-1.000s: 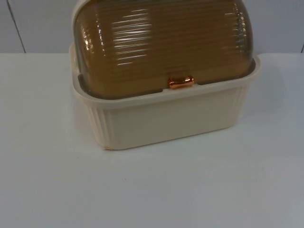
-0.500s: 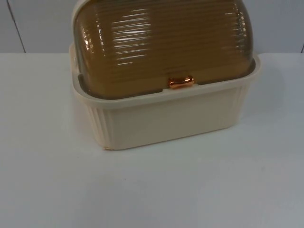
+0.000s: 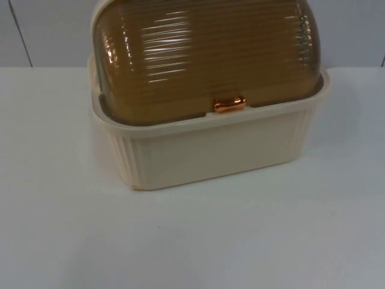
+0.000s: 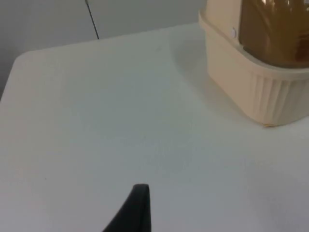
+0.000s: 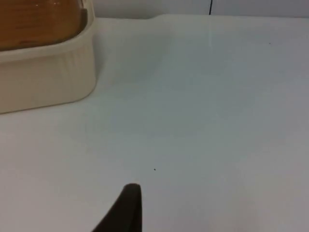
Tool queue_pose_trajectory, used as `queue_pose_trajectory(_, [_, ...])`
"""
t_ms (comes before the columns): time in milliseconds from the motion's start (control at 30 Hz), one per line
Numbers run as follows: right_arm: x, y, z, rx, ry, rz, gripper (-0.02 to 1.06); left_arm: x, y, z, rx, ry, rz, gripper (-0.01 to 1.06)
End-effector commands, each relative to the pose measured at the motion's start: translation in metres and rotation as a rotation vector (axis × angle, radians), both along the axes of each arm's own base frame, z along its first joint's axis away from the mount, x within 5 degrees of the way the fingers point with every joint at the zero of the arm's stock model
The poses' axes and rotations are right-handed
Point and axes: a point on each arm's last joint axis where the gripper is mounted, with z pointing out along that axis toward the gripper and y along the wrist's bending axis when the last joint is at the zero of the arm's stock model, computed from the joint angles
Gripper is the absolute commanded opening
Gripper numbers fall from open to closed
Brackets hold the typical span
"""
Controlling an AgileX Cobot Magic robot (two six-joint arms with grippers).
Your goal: Open the box lid with the left hand, place the block into the box with the right hand, then close the box lid with the left hand.
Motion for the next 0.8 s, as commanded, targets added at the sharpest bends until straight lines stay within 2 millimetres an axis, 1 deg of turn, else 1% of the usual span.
queue_pose_trajectory(0, [0.0009, -0.0006, -0.0013, -0.003, -0.003, -0.003, 1.04, 0.0004, 0.0004, -0.0032, -0.004, 0.015, 0.002, 1.05])
queue_pose_trajectory(600, [0.0009, -0.0007, -0.0013, 0.008, -0.003, -0.01, 1.04, 0.0009, 0.0006, -0.0053, -0.001, 0.026, 0.004, 1.05])
queue_pose_trajectory(767, [0.0009, -0.0002, -0.0012, 0.017, -0.004, -0.008, 1.04, 0.0009, 0.0003, -0.0052, -0.034, 0.029, 0.016, 1.05])
